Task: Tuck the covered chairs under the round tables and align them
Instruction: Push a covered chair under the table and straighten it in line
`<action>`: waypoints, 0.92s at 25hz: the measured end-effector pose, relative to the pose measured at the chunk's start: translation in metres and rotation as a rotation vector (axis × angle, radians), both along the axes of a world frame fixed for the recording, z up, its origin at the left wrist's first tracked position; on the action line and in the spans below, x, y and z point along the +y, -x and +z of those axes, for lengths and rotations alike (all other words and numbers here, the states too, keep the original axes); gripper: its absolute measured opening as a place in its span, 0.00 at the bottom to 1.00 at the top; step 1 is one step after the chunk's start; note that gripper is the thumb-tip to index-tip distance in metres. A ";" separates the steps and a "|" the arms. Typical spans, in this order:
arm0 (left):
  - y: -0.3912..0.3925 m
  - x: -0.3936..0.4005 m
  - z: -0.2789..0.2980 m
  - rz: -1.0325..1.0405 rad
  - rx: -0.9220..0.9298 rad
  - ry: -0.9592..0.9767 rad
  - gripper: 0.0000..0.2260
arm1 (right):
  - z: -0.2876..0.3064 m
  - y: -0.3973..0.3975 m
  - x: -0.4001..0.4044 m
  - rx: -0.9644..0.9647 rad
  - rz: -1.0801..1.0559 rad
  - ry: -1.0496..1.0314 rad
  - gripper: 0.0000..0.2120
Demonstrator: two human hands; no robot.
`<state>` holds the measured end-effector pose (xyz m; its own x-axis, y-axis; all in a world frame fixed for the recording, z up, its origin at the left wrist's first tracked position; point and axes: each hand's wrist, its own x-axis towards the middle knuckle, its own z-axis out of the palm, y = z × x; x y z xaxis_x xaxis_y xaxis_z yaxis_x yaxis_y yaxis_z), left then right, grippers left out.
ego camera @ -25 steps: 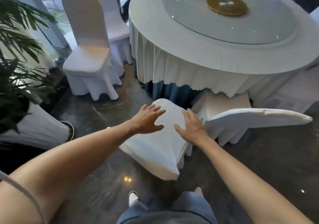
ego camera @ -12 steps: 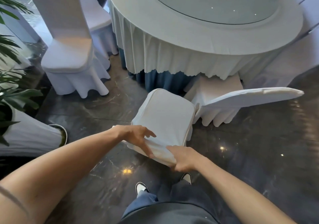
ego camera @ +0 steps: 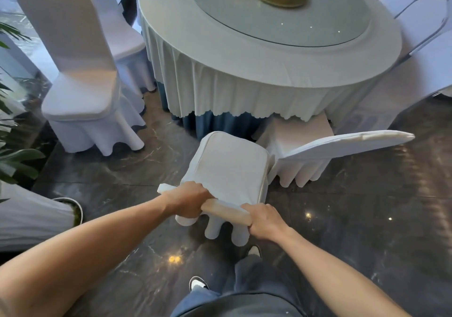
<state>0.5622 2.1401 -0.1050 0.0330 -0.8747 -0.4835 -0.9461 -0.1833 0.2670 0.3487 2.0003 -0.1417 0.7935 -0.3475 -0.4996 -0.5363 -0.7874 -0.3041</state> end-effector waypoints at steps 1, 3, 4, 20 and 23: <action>-0.004 -0.011 0.003 0.003 -0.032 0.030 0.12 | 0.003 -0.005 -0.013 -0.015 -0.011 0.023 0.18; -0.012 -0.033 0.009 0.030 -0.069 0.068 0.08 | 0.007 -0.017 -0.038 -0.040 -0.033 0.073 0.18; -0.016 -0.044 0.010 0.059 -0.068 0.083 0.06 | 0.008 -0.023 -0.050 -0.048 -0.044 0.089 0.17; -0.073 -0.236 -0.008 0.362 -0.119 0.082 0.08 | -0.009 -0.123 -0.269 -0.045 -0.003 0.098 0.10; -0.071 -0.252 -0.009 0.358 -0.097 0.085 0.07 | -0.012 -0.121 -0.288 -0.038 0.003 0.106 0.10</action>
<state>0.6334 1.8880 -0.1145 0.3859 -0.8363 -0.3895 -0.8480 -0.4879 0.2073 0.4700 1.7123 -0.1537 0.8125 -0.3941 -0.4296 -0.5231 -0.8180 -0.2391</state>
